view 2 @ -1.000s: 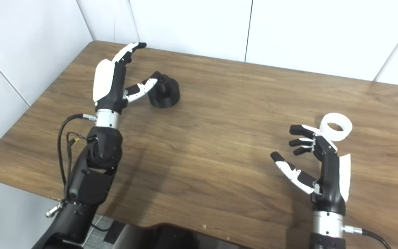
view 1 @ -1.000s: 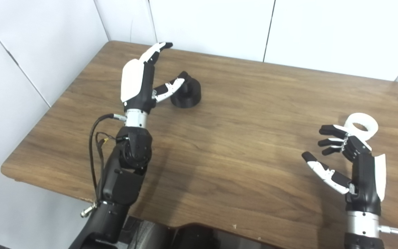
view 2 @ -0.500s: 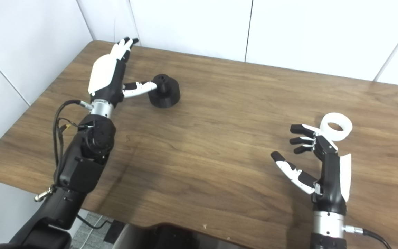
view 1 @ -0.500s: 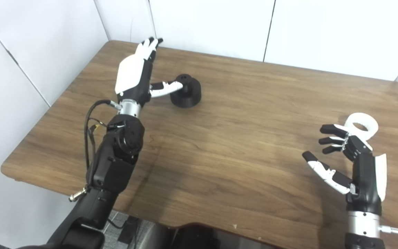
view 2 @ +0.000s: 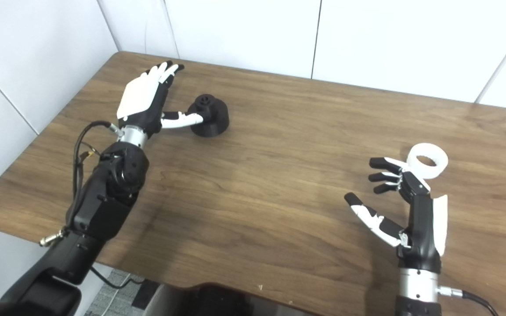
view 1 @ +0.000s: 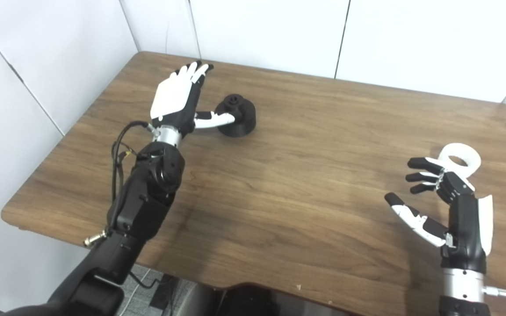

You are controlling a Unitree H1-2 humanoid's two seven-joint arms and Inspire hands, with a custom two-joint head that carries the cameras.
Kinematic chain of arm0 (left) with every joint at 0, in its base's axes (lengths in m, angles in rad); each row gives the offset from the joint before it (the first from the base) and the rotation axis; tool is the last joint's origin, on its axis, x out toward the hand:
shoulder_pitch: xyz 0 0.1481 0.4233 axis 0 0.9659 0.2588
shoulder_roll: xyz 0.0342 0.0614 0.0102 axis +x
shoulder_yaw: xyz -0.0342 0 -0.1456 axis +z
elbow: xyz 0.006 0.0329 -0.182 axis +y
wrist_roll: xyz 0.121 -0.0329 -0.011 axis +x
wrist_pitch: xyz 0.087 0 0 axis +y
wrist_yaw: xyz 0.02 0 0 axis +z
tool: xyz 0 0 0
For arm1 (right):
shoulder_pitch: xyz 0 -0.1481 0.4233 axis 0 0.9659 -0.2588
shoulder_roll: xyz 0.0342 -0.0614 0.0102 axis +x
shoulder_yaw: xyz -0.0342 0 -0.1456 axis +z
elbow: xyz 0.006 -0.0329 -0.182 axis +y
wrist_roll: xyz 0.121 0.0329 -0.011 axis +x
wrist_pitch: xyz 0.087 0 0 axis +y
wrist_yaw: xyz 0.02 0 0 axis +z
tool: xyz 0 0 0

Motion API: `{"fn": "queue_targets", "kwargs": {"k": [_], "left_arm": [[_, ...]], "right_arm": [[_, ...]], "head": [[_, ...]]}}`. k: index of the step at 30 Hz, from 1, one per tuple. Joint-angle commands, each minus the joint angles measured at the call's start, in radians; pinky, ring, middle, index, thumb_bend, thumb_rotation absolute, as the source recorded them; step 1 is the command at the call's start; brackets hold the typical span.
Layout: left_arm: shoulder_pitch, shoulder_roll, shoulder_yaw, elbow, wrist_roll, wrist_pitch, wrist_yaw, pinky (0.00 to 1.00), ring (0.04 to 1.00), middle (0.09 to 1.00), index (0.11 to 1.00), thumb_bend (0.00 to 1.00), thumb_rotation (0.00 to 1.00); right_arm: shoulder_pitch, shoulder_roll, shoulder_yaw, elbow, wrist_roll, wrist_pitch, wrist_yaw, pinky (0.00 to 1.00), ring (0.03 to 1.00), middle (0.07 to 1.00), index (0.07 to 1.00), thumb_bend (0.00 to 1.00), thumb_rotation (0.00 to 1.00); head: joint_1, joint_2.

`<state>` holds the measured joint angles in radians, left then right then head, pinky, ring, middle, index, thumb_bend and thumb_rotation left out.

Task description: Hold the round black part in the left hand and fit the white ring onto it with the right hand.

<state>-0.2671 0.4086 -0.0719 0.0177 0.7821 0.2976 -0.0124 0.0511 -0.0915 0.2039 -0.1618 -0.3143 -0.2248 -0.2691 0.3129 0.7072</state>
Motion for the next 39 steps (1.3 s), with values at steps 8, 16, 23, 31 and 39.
{"fn": "queue_targets", "kwargs": {"k": [8, 16, 23, 31, 39], "left_arm": [[-0.059, 0.038, -0.036, -0.02, 0.034, 0.037, -0.043, 1.0, 1.0, 1.0, 0.884, 1.0, 0.65], [-0.071, 0.047, -0.064, 0.013, 0.042, 0.058, -0.071, 1.0, 1.0, 1.0, 0.882, 1.0, 0.66], [-0.082, 0.054, -0.086, 0.061, 0.056, 0.066, -0.061, 1.0, 1.0, 1.0, 0.885, 1.0, 0.66], [-0.108, 0.052, -0.111, 0.132, 0.096, 0.074, -0.025, 1.0, 1.0, 1.0, 0.894, 1.0, 0.67], [-0.135, 0.047, -0.117, 0.191, 0.098, 0.075, -0.005, 1.0, 1.0, 1.0, 0.895, 1.0, 0.67]], "right_arm": [[0.025, 0.032, -0.029, 0.043, -0.01, -0.017, -0.008, 0.46, 0.594, 0.68, 0.657, 0.67, 0.14], [0.025, 0.031, -0.029, 0.037, -0.016, -0.016, -0.01, 0.46, 0.588, 0.677, 0.659, 0.66, 0.12], [0.029, 0.031, -0.031, 0.028, -0.016, -0.01, -0.009, 0.46, 0.59, 0.678, 0.654, 0.66, 0.12], [0.032, 0.027, -0.032, 0.022, -0.014, -0.01, -0.005, 0.46, 0.59, 0.678, 0.66, 0.66, 0.14], [0.036, 0.02, -0.037, 0.018, -0.006, -0.014, 0.001, 0.46, 0.591, 0.677, 0.659, 0.66, 0.16]], "head": [[-0.001, 0.003], [-0.002, 0.007], [-0.004, 0.01], [-0.005, 0.014], [-0.007, 0.017]]}}
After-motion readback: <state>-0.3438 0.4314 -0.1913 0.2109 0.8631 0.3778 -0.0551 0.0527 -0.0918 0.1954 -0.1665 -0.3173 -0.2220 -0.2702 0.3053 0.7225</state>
